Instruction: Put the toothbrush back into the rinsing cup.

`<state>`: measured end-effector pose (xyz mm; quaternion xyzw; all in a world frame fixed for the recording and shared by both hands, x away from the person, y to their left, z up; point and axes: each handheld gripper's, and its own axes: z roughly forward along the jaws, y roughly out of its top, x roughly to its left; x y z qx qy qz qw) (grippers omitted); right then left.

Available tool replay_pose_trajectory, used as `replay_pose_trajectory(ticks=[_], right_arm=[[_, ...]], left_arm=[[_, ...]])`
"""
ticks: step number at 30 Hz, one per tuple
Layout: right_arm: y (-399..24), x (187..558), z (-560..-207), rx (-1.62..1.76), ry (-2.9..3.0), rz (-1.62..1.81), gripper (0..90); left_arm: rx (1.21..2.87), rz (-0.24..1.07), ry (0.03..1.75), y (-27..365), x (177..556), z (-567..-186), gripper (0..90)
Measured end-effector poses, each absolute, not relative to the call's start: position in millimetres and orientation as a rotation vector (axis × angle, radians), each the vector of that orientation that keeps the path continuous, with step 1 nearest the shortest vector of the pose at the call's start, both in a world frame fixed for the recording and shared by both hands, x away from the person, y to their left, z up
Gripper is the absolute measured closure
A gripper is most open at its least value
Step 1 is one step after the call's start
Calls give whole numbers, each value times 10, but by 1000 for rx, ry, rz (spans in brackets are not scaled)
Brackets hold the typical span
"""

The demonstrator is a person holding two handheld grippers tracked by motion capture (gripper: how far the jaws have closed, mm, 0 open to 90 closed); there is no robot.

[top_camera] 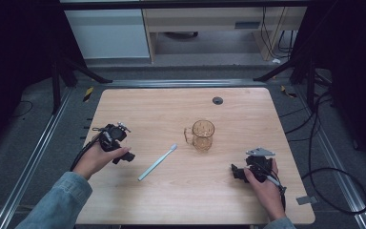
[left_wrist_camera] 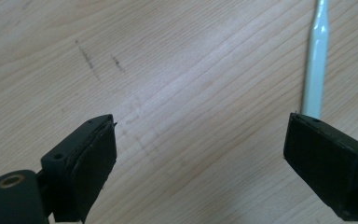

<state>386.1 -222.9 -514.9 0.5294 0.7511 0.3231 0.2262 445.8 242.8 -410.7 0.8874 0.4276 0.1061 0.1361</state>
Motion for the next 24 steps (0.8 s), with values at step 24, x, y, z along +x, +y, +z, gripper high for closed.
replay_pose_trajectory(ticks=[24], right_arm=[[-2229,3857,-5152,1457,2067,886,3]], left_arm=[[2742,224,1062,1623,4578,-4110,221]])
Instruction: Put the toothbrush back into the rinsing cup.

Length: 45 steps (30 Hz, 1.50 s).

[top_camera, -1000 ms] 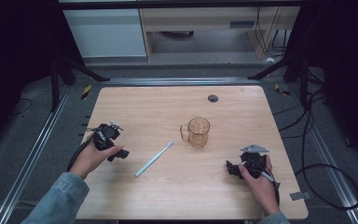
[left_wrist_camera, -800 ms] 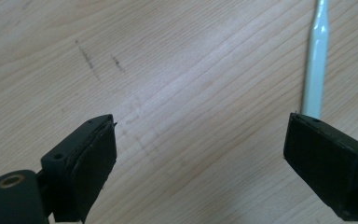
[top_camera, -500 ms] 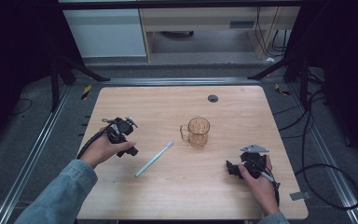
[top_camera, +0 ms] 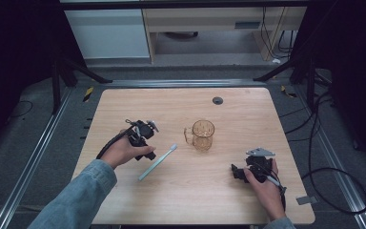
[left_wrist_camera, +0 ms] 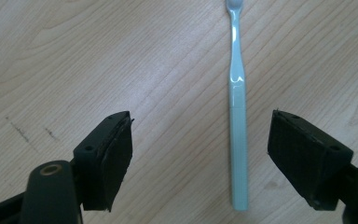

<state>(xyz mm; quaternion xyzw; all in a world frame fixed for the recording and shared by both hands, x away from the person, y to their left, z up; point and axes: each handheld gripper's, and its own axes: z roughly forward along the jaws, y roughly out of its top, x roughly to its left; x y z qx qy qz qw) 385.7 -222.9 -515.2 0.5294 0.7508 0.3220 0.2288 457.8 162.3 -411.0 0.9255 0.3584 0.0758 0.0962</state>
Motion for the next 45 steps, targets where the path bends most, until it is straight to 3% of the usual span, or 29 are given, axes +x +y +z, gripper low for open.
replay_pose_trajectory(ticks=[9,25,45], right_arm=[[-2230,3857,-5151,1457,2067,886,4],[-2230,3857,-5151,1458,2067,886,4],[-2230,3857,-5151,1458,2067,887,4]], left_arm=[[2783,174,1014,1437,4605,-4175,293],[2821,82,1015,1257,4725,-4394,559],[2848,37,1055,1183,4826,-4588,674]])
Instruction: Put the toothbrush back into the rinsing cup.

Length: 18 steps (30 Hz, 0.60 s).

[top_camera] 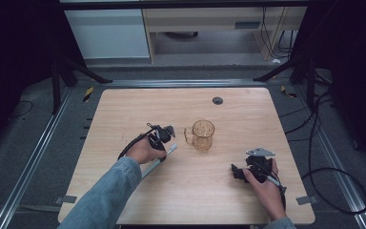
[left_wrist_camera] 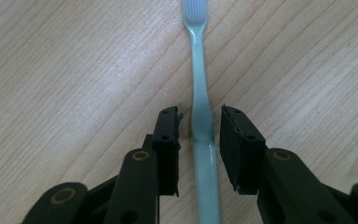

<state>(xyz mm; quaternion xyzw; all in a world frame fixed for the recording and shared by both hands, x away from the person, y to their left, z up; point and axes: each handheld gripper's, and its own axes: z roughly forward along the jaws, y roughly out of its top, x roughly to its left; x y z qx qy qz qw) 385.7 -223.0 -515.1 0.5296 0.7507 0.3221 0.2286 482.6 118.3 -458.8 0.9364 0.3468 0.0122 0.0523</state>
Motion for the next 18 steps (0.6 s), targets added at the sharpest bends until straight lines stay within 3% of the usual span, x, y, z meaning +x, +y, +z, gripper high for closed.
replay_pose_trajectory(ticks=[18], right_arm=[[-2229,3857,-5151,1458,2067,887,4]], left_arm=[[2848,38,1066,1148,4867,-4630,741]])
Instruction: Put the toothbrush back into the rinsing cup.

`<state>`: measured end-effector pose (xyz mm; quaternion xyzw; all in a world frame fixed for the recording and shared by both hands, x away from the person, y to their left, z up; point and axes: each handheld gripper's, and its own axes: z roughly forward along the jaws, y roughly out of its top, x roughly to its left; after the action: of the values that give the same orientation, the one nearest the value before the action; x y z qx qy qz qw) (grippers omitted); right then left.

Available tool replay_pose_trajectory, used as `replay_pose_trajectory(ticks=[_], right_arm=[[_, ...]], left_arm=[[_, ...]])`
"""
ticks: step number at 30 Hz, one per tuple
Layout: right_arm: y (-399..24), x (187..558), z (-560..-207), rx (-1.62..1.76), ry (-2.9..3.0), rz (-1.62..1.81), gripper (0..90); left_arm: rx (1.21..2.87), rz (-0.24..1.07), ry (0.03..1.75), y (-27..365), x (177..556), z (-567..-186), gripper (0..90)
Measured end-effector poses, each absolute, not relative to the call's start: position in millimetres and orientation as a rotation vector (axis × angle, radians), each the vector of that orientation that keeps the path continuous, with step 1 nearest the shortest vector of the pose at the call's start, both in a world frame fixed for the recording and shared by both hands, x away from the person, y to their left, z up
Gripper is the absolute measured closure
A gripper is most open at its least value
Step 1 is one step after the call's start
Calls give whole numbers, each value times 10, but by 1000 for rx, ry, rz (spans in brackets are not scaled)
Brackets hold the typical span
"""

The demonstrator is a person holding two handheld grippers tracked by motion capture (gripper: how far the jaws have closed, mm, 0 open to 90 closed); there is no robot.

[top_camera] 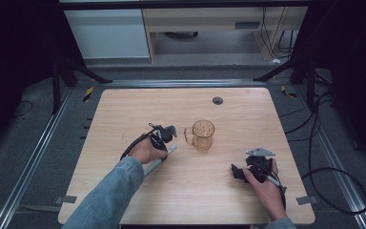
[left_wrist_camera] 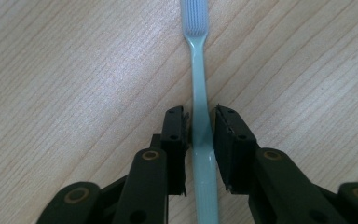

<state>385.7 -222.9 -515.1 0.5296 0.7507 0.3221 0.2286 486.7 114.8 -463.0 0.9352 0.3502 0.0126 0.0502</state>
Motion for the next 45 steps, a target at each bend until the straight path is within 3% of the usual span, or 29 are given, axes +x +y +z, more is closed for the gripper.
replay_pose_trajectory(ticks=[12,26,45], right_arm=[[-2230,3857,-5151,1458,2067,887,3],[-2230,3857,-5151,1458,2067,886,4],[-2230,3854,-5151,1457,2069,888,4]], left_arm=[[2819,75,1058,1191,4838,-4576,789],[2638,205,982,1238,4627,-4164,790],[2416,302,948,1168,4624,-4007,791]])
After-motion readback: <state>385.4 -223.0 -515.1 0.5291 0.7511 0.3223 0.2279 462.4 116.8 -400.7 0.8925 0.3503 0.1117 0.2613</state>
